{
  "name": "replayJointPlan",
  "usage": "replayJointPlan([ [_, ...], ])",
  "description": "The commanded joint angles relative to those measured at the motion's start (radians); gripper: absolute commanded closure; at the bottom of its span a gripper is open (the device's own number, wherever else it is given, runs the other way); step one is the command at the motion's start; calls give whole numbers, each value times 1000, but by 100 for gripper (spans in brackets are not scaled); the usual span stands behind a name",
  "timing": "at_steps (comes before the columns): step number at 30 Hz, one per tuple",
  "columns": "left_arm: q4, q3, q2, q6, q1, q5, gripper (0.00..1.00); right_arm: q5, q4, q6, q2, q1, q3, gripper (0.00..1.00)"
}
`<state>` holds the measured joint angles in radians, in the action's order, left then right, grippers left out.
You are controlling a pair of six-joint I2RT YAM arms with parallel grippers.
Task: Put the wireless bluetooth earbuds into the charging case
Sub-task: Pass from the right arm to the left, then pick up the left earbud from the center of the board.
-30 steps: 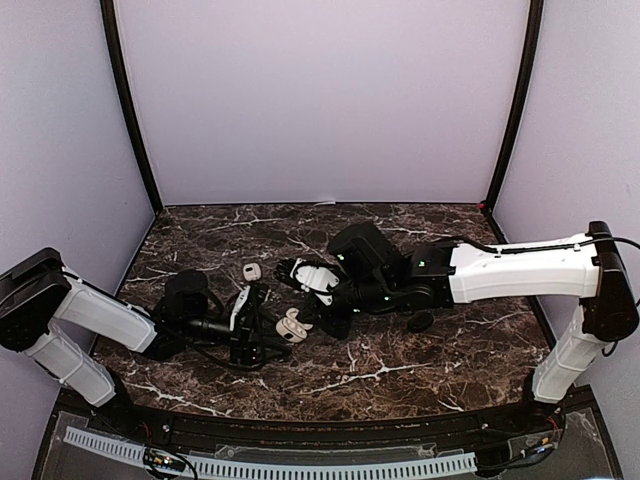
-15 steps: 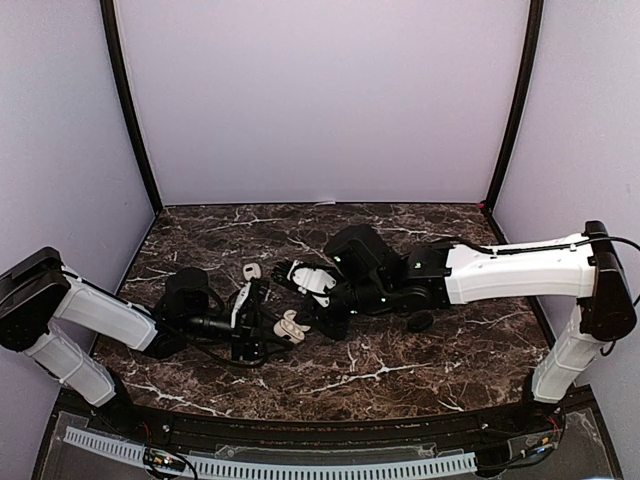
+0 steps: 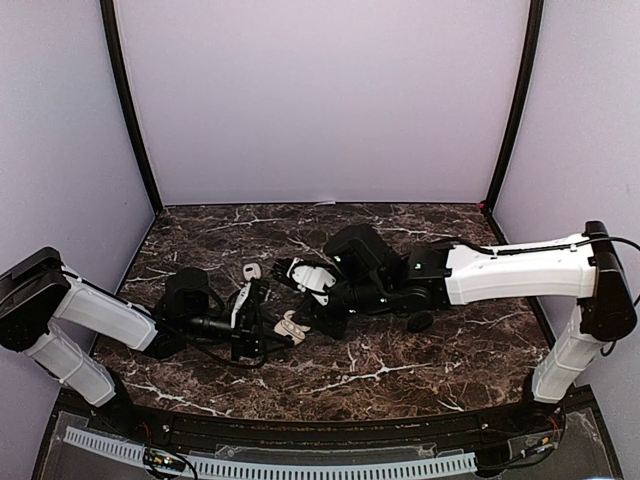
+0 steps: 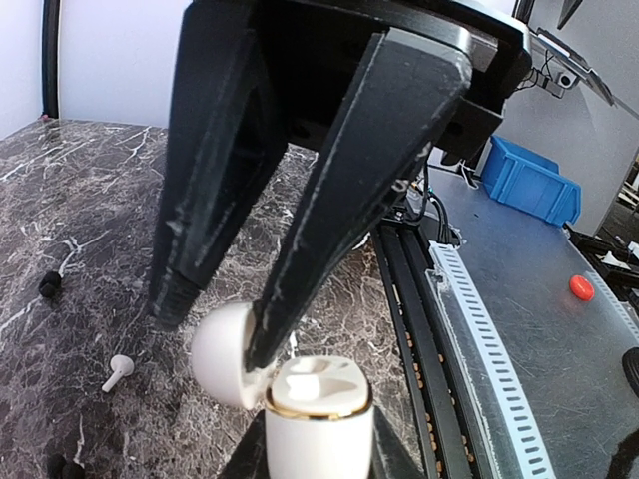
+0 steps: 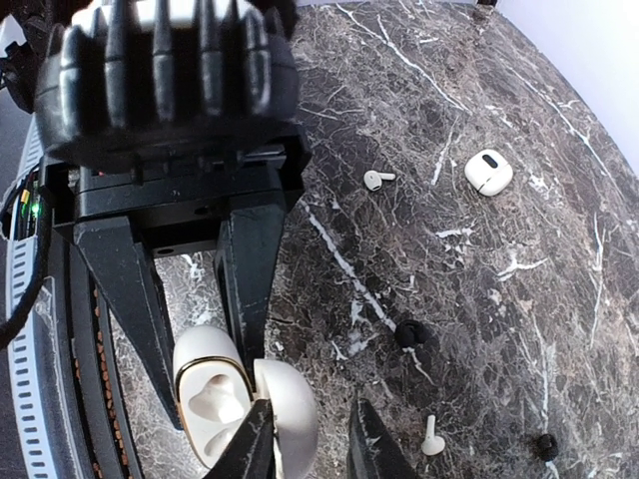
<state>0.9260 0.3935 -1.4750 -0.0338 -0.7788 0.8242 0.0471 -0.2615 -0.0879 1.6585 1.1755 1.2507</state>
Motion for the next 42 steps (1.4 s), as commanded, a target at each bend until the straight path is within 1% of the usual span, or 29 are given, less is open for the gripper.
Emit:
replayJointPlan([
  [1, -4, 4, 26, 20, -4, 1, 77, -40, 68, 21, -51, 10, -28, 71],
  [4, -10, 0, 38, 23, -4, -30, 77, -57, 95, 37, -120, 9, -72, 66],
  [7, -20, -10, 62, 16, -2, -132, 78, -89, 110, 60, -173, 3, -122, 64],
  [12, 17, -47, 109, -22, 34, -208, 78, -107, 140, 117, -261, -26, -250, 64],
  [15, 31, -68, 142, -41, 61, -247, 78, -94, 188, 158, -298, -61, -340, 66],
  [16, 36, -74, 157, -46, 69, -260, 78, -88, 219, 171, -309, -74, -377, 66],
  [17, 39, -81, 168, -47, 76, -270, 78, -75, 265, 185, -320, -91, -415, 65],
  [19, 42, -96, 185, -51, 87, -301, 78, -5, 384, 197, -340, -140, -511, 57],
  [21, 47, -104, 195, -61, 97, -317, 78, 106, 530, 146, -350, -169, -614, 54],
  [22, 50, -107, 197, -66, 102, -317, 78, 118, 608, 124, -351, -171, -663, 53],
  [24, 61, -111, 196, -76, 109, -314, 78, 120, 725, 82, -336, -175, -741, 53],
  [27, 67, -113, 194, -84, 115, -306, 78, 225, 714, 30, -288, -216, -741, 49],
  [29, 67, -113, 194, -84, 117, -305, 78, 250, 723, 24, -222, -245, -723, 50],
  [32, 65, -113, 196, -83, 119, -299, 78, 205, 777, 6, -126, -253, -711, 55],
  [34, 63, -113, 196, -77, 119, -295, 78, 164, 849, 0, -71, -254, -717, 56],
  [37, 67, -115, 197, -73, 119, -290, 78, 91, 905, -1, 11, -255, -695, 57],
  [39, 74, -121, 199, -66, 119, -282, 78, 55, 912, -17, 53, -256, -671, 60],
  [42, 82, -123, 194, -61, 119, -271, 78, 16, 919, -41, 107, -256, -642, 61],
])
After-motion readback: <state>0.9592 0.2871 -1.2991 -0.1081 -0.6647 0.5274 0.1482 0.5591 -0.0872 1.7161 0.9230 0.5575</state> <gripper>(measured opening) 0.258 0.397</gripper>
